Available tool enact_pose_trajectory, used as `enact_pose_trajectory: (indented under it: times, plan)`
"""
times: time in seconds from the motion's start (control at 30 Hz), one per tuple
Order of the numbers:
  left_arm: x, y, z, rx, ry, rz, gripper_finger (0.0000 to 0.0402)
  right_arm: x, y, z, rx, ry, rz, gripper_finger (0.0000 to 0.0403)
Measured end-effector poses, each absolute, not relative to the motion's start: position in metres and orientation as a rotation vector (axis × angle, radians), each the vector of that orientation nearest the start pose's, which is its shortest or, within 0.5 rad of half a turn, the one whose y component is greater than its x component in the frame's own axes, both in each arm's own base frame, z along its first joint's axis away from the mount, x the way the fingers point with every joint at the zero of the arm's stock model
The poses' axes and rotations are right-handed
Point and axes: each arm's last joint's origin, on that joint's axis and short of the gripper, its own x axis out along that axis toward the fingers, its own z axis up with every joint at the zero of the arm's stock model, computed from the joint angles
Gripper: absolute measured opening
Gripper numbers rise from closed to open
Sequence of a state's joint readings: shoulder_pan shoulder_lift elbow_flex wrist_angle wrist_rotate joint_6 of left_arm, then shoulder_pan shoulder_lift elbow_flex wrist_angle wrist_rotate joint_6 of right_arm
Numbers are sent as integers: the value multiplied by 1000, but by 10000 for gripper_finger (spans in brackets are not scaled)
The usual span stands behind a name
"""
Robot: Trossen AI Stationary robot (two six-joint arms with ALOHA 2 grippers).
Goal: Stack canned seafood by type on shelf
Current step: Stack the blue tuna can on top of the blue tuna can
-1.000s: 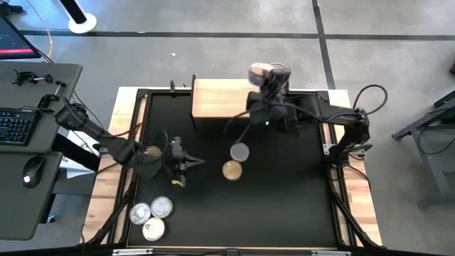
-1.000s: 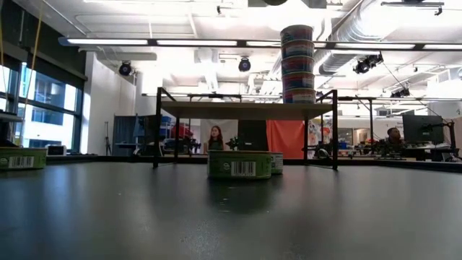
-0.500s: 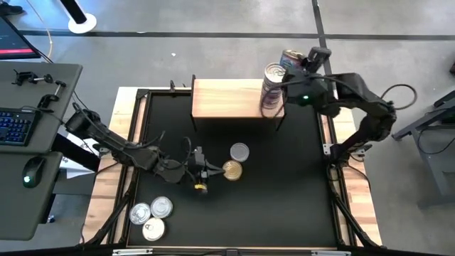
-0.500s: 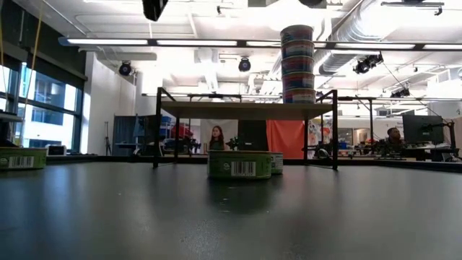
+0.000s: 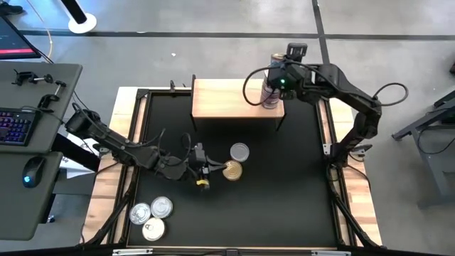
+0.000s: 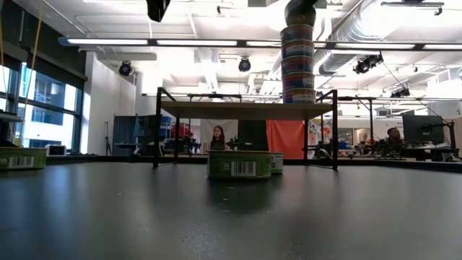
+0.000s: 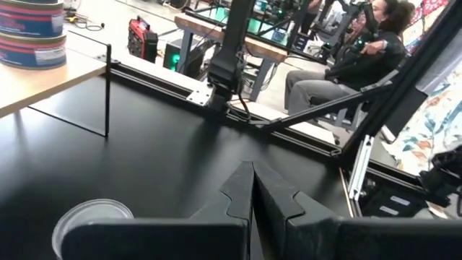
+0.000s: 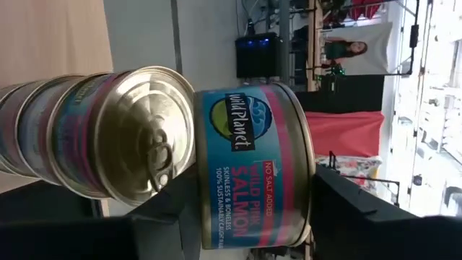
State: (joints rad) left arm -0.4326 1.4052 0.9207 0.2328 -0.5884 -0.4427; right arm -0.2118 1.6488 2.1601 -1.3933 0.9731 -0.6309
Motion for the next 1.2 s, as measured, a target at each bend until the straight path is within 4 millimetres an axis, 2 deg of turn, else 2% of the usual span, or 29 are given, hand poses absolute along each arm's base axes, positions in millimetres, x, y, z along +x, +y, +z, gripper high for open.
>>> enact_pose_trajectory:
  times: [0.17, 0.7, 0.93, 1.2]
  plan:
    - [288, -117, 280, -315, 184, 195, 0, 272, -90, 470, -866, 1225, -794, 169]
    - [286, -118, 275, -294, 234, 175, 0, 281, -92, 464, -890, 1256, -768, 171]
    - [286, -118, 275, -293, 244, 158, 0, 279, -90, 462, -812, 1226, -755, 250]
    - [286, -118, 275, -293, 245, 158, 0, 279, -89, 461, -769, 1212, -738, 261]
